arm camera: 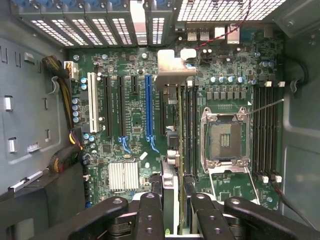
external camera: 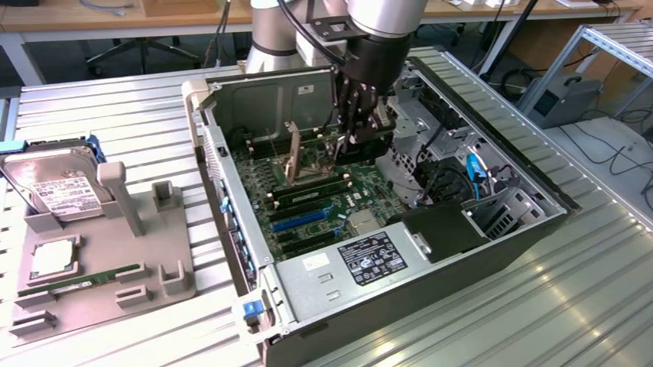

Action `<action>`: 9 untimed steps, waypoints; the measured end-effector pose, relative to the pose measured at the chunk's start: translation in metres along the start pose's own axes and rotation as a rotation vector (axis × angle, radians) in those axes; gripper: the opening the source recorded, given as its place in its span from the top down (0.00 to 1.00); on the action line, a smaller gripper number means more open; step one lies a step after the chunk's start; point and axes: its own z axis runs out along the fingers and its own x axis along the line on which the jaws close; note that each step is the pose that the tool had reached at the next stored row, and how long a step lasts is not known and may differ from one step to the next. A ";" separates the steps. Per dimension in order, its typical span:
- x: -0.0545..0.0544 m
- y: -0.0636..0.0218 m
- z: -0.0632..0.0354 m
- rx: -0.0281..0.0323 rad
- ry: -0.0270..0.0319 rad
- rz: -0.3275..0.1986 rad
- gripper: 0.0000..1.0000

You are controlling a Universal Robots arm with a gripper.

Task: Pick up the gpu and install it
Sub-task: 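Insert the gpu into the slot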

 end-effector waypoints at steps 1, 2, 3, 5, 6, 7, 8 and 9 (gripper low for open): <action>0.000 0.0000 0.0000 0.0000 0.0000 0.000 0.73; 0.001 0.0000 0.0000 0.0000 0.0000 0.000 0.73; 0.001 0.0000 0.0000 0.0000 0.0000 0.000 0.73; 0.002 -0.0001 0.0000 0.0000 -0.0001 0.000 0.73; 0.002 -0.0001 0.0000 0.0000 -0.0001 0.000 0.73; 0.003 -0.0001 0.0000 0.0000 0.0000 0.000 0.73; 0.003 -0.0001 0.0000 0.0000 0.0000 0.000 0.73; 0.004 -0.0001 -0.0001 0.0000 0.0000 0.000 0.73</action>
